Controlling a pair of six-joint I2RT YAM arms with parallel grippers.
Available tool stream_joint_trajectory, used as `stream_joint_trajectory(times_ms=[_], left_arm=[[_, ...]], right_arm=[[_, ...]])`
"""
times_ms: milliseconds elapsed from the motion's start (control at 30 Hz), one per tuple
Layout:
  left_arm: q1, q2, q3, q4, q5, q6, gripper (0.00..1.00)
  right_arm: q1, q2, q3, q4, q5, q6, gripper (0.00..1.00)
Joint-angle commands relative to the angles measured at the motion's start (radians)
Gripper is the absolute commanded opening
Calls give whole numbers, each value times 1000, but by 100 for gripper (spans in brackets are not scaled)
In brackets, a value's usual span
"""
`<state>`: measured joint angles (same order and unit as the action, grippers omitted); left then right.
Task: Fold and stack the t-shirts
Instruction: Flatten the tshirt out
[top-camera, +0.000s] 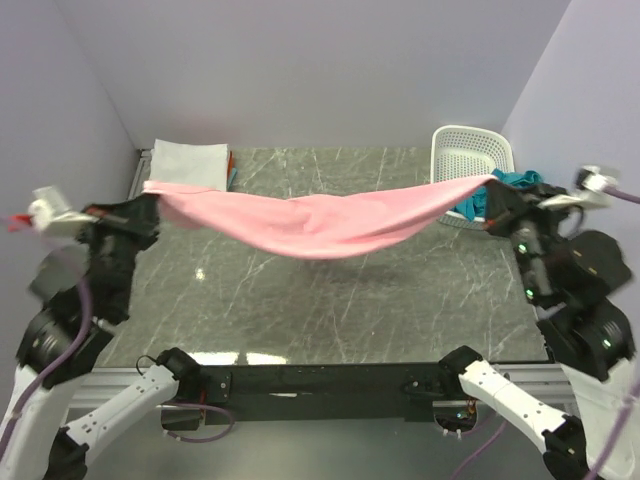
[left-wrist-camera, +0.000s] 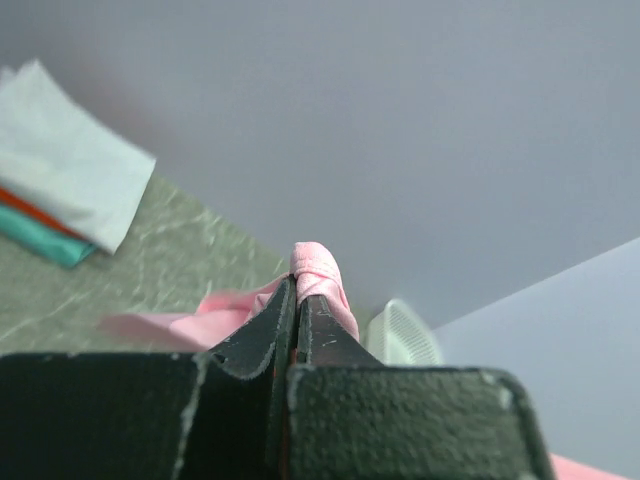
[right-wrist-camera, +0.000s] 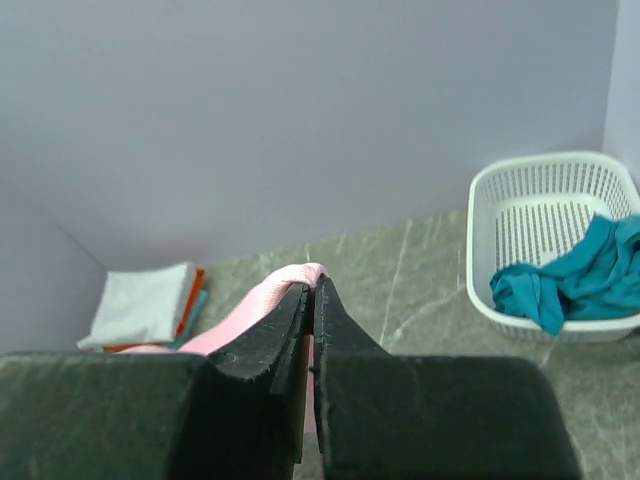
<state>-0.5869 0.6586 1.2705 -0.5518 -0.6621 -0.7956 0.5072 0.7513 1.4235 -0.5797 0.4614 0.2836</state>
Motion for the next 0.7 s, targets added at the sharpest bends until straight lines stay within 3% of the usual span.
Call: stream_joint_trajectory(times_ms=[0,167,333,500,567,667], left_arm=[[-1,-79,26,79,-47,62,1],[-1,-97,107,26,-62,56,1],[-1,-74,84,55,-59,75,1],[-1,111,46,-32,-235,-31,1],[4,201,18,-78,-270,-89,1],[146,392,-52,-91,-122,-126,1]], right_arm=[[-6,-41,60,-28,-7,-46,0],[-6,-47,164,-72,-4,-57,0],[-6,-27,180,-68,2,-75,0],[-18,126,134,-62,126,-60,0],[-117,187,72,-46,35,-29,0],[-316,337,-69,88,-280,9,0]])
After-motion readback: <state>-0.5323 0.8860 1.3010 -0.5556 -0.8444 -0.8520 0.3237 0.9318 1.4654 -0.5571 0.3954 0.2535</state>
